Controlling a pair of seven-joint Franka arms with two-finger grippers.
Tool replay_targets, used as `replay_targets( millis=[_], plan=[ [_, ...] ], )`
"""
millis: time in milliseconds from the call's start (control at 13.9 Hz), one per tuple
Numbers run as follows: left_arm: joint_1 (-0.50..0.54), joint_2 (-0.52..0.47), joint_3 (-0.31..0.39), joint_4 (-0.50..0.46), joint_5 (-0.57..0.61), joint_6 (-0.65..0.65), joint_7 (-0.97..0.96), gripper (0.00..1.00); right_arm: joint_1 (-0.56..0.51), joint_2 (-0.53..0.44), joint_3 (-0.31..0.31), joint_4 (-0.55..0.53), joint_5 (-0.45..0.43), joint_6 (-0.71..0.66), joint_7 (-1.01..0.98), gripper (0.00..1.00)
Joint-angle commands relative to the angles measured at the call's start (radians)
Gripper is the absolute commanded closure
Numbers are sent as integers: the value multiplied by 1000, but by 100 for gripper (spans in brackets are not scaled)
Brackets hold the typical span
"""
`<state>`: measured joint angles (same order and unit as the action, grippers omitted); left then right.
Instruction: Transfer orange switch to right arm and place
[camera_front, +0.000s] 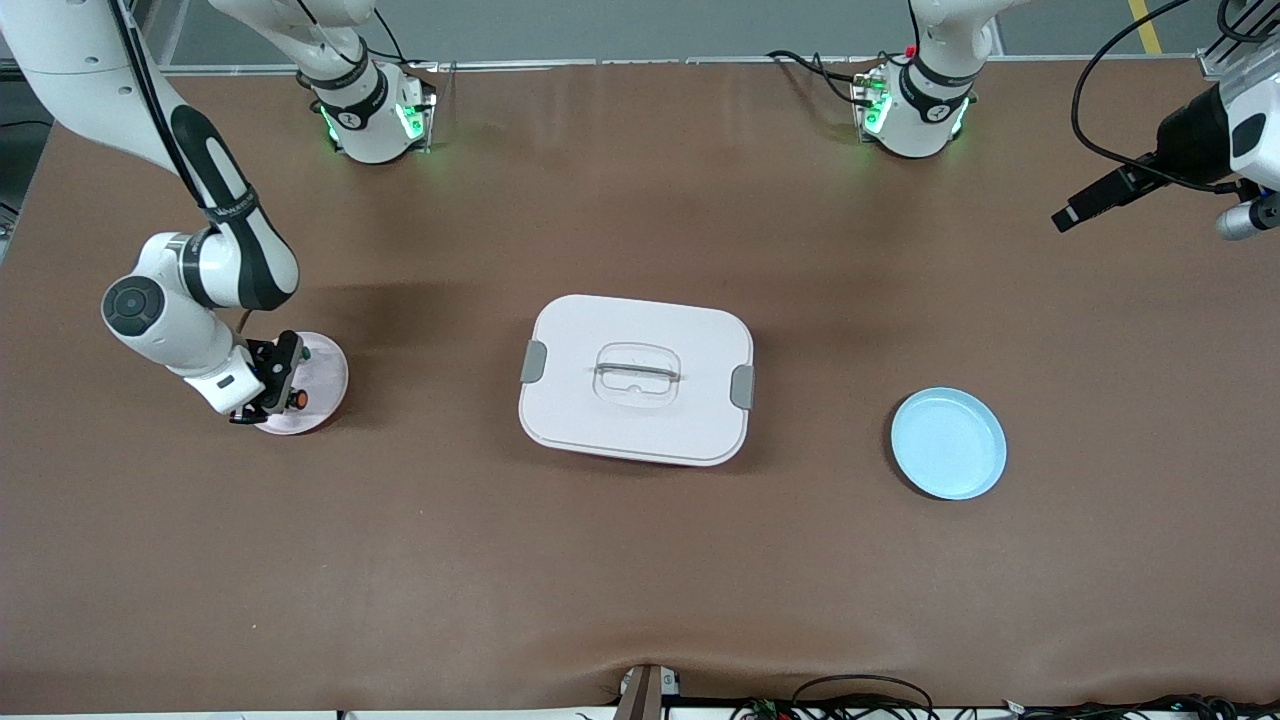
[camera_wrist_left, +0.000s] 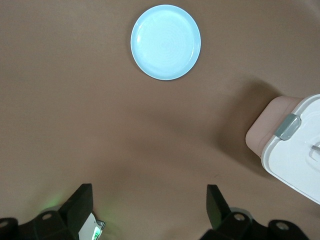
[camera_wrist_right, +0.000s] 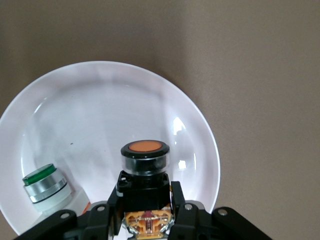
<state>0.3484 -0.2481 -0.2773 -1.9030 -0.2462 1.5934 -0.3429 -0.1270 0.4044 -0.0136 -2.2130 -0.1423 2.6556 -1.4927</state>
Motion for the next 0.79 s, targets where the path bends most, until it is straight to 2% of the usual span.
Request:
replay_targets(
  millis=[0, 216, 432, 720],
  plan=[
    [7, 26, -13, 30, 37, 4, 16, 0, -2, -9, 9, -14, -23, 10, -8, 100],
    [-3, 107, -23, 80, 45, 4, 21, 0, -2, -7, 10, -19, -23, 7, -6, 100],
    [-41, 196, -33, 169, 47, 2, 18, 0, -2, 5, 10, -21, -22, 7, 5, 100],
    [-55, 242, -59, 257, 106, 0, 18, 0, -2, 7, 10, -24, -22, -2, 44, 100]
  ],
)
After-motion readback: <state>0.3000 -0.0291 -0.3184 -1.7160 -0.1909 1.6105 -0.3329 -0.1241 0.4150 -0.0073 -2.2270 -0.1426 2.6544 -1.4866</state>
